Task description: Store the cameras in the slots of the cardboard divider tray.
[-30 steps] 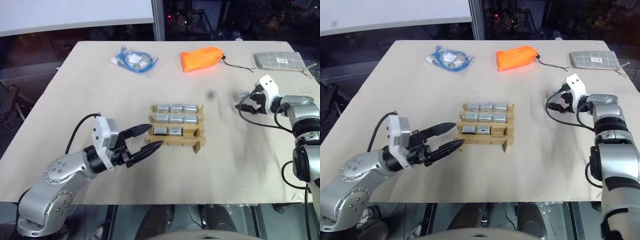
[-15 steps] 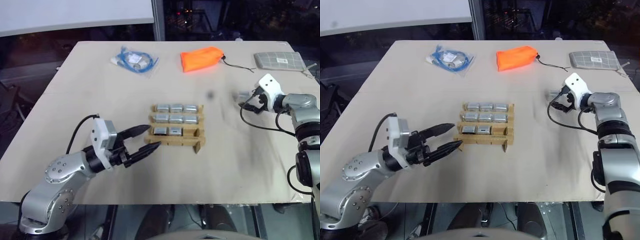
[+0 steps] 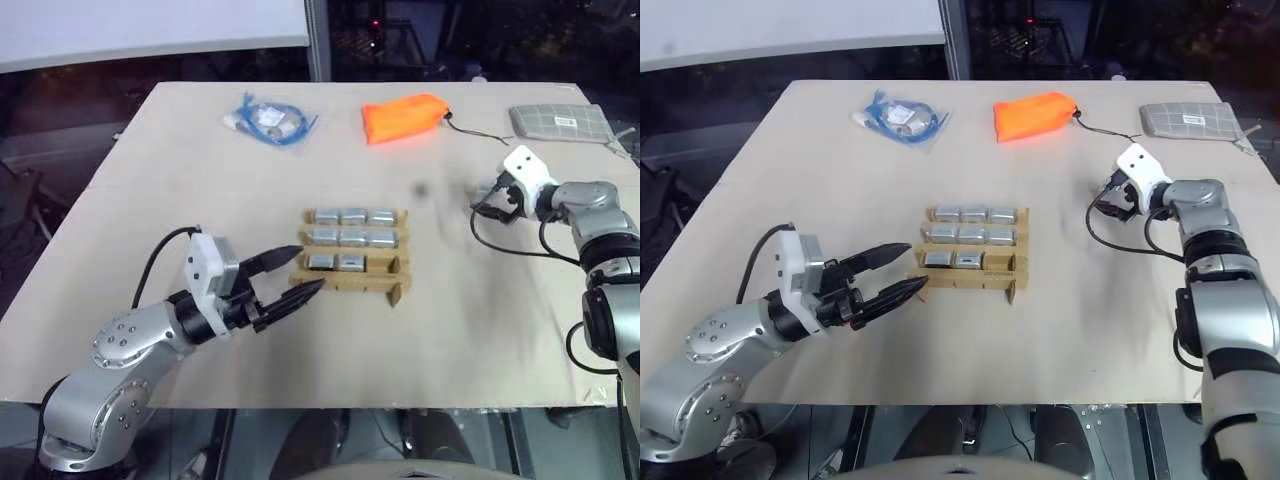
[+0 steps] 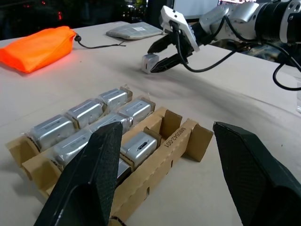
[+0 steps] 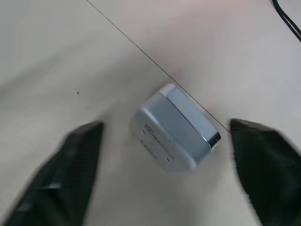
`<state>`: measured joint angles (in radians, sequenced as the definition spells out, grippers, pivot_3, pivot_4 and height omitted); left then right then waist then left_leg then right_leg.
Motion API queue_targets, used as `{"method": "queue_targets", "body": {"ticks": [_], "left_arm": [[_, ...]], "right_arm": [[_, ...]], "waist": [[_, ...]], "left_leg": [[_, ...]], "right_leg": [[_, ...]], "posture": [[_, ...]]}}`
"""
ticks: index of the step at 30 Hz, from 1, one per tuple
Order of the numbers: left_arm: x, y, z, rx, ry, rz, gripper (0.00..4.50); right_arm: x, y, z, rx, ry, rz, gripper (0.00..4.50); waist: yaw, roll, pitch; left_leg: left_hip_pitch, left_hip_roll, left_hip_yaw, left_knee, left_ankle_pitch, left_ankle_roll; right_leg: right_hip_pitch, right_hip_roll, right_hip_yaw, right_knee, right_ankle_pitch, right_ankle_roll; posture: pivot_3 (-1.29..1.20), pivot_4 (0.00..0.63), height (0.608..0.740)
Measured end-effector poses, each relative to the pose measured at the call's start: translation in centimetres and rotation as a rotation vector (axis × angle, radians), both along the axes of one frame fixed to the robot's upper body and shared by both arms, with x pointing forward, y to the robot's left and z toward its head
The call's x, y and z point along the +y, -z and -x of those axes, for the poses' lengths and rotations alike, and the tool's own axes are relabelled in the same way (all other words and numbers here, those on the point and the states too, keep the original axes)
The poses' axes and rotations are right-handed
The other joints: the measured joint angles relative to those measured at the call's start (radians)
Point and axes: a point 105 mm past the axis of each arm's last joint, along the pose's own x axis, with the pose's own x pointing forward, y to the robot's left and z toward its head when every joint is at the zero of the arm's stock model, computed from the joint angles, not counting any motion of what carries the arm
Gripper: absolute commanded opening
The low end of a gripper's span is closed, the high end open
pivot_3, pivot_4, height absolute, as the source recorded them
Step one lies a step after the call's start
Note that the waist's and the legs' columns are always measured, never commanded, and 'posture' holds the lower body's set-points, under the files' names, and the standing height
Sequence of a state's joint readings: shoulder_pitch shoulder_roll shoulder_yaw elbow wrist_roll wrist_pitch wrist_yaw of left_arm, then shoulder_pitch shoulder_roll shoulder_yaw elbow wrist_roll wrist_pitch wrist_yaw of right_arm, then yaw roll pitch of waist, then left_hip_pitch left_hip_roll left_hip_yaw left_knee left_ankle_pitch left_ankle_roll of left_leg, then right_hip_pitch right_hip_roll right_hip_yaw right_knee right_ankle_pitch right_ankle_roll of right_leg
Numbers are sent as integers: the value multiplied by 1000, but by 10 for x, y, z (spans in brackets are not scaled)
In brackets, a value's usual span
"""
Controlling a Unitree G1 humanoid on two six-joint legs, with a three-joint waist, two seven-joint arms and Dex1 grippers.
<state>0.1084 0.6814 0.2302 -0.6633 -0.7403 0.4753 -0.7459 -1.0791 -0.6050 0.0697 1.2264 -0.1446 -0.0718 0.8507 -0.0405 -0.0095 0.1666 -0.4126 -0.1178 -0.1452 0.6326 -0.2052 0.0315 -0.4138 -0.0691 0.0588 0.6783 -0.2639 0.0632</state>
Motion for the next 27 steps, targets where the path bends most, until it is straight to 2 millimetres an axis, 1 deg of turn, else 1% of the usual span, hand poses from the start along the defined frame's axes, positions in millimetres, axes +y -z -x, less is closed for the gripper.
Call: {"method": "queue_targets", "body": {"ticks": [3,4,5,16,18,20,23,25,27], "left_arm": [[0,1,1,5,-9,2,3214],[-1,0,1,3,-6,4,3214],[-1,-1,2,0,-3,4,3214],[-4,-8,-3,-23,4,3,3214],[-4,-8,-3,-25,5,3,3214],[-5,-9,-4,-29,8,4,3214],[-3,-10,-6,-23,6,17,3214],[-1,-9,-8,-1,12,37,3214],[0,-10,-8,10,21,62,3214]], "right_arm": [[-1,-4,-1,-10,-5,7,1528],[1,-4,0,-9,-16,7,987],[2,-4,0,-11,-24,9,723],[1,-8,4,-1,-59,-2,723],[0,-11,7,-9,-62,-34,723],[0,-18,11,-19,-77,-103,723],[10,-42,33,-53,-175,-245,723],[27,-61,60,-73,-286,-301,723],[39,-69,82,-68,-367,-310,723]], "waist": [[-2,0,0],[-3,0,0],[-2,0,0],[0,0,0],[1,0,0],[3,0,0],[7,0,0],[11,0,0],[11,1,0]], "left_leg": [[0,0,0,0,0,0],[0,0,0,0,0,0],[1,0,0,0,0,0],[0,0,0,0,0,0],[0,0,0,0,0,0],[0,0,0,0,0,0],[-1,0,-2,0,-1,1],[-2,0,-3,0,-3,4],[-2,0,-2,0,-3,5]], "right_leg": [[0,0,0,0,0,0],[0,0,0,0,0,0],[0,0,0,0,0,0],[0,0,0,0,0,0],[0,0,0,0,0,0],[0,0,0,0,0,0],[0,0,-2,0,0,0],[-1,0,-2,0,0,0],[-1,-1,-2,0,0,0]], "posture": [[0,150,740],[0,150,740],[0,150,740],[0,150,740],[0,150,740],[0,150,740],[0,150,740],[0,150,740],[0,150,740]]}}
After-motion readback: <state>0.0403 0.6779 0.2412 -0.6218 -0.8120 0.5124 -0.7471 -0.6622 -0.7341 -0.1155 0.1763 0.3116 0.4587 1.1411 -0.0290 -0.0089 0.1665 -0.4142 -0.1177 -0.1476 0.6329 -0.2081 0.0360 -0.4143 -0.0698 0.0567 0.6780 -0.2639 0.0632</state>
